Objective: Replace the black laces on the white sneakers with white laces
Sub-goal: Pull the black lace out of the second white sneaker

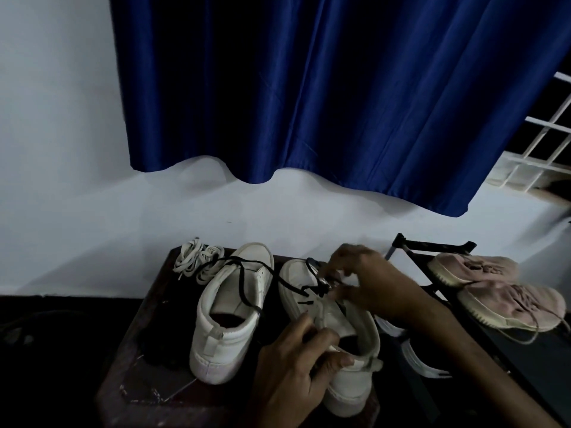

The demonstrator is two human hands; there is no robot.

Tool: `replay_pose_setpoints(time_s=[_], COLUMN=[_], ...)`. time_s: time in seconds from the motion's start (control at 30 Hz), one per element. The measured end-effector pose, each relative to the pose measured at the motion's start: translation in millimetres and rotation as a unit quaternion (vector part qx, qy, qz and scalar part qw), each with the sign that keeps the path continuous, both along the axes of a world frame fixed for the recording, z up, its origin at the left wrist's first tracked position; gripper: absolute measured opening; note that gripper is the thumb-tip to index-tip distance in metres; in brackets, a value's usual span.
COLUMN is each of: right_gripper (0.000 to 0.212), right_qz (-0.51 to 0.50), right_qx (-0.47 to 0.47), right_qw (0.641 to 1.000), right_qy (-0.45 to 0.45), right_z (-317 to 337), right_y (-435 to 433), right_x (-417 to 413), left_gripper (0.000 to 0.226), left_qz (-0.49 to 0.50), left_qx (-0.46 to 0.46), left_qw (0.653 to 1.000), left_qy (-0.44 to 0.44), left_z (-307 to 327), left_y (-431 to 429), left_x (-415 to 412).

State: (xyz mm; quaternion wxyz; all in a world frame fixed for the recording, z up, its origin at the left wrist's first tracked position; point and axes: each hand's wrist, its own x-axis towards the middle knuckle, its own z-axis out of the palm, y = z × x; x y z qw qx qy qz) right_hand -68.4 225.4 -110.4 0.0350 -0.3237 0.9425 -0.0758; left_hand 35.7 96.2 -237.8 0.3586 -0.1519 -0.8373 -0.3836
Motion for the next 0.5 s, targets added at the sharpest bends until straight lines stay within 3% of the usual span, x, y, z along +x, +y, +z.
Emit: replay_pose_setpoints(time_s=[0.1, 0.27, 0.4, 0.5], right_gripper=[0.024, 0.007, 0.010, 0.019], right_qz=[0.037, 0.045, -0.102, -0.212], right_qx=[0.068, 0.111, 0.069, -0.070], right_qw=[0.997, 0.984, 0.977, 0.965], right_qy=[0.014, 0.128, 0.176, 0.135], right_z=[-13, -22, -9, 4], right_y=[-9, -13, 6, 28], right_x=[5, 8, -16, -43], left_gripper=[0.027, 0.027, 0.029, 0.029], left_qz=[0.000, 0.002, 0.003, 0.009], left_qx=[0.006, -0.001, -0.002, -0.005], left_qw=[1.000, 1.000, 1.000, 1.000], left_qy=[0.004, 0.010, 0.011, 0.020], left_z=[-3, -2, 0, -3], left_y=[0, 2, -1, 1], left_x=[2, 2, 2, 2])
